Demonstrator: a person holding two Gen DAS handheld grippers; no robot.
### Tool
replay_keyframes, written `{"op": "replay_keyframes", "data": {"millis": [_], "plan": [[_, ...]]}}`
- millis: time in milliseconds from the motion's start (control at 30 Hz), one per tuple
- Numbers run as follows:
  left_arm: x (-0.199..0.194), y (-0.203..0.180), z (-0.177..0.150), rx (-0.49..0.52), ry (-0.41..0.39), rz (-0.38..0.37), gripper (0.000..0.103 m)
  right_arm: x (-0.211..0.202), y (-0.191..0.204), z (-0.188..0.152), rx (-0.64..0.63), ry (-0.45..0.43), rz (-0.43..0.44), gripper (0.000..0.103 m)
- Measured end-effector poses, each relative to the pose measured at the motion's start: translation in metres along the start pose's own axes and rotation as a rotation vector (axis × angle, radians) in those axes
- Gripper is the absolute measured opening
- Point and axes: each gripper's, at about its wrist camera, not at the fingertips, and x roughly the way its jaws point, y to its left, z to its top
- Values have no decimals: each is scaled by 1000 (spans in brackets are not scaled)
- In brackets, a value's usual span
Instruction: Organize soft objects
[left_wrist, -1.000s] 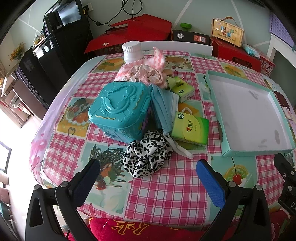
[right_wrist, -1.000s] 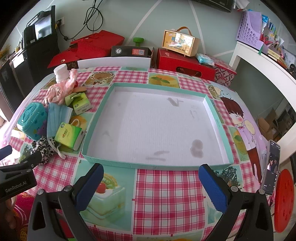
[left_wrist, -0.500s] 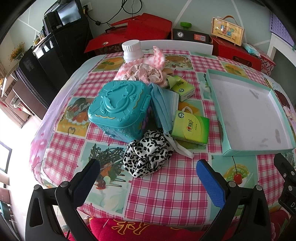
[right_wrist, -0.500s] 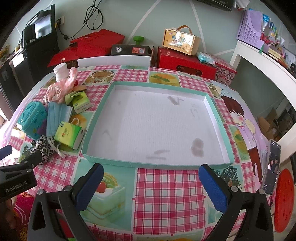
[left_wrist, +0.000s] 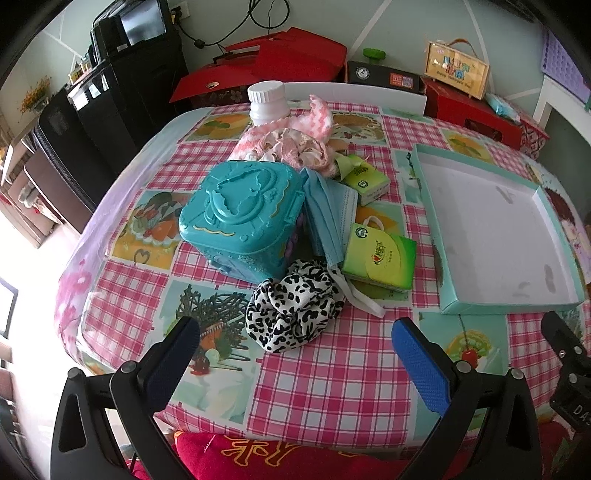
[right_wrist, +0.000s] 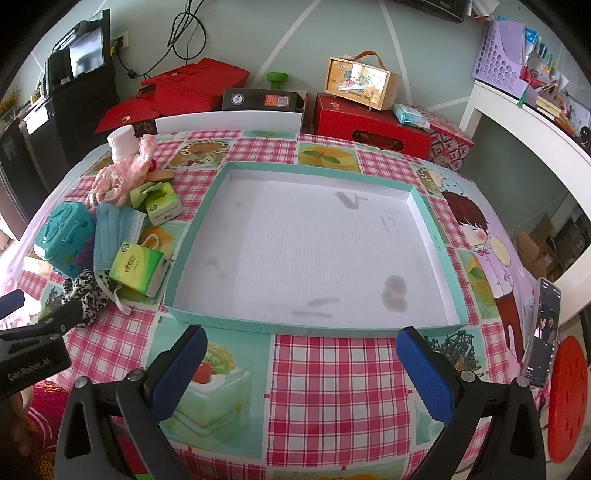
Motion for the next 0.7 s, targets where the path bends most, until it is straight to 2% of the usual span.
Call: {"op": "replay_keyframes", "data": {"millis": [100,233,367,500,700], "plan": [[-1,5,1,0,52,-42,103,-2,-1,0,4,-4,11,103],[-1,13,3,10,107,-133,103,-14,-3,0,11,-53,73,103],[1,15,6,29,92,-142,103,-14,3,2,-14,-53,126,103],[15,22,11,10,216,-151,103,-11,13,7,-45,-46,183,103],[34,34,17,-67,251,-184,103,1,41,17,-156,-26,258,103]]}}
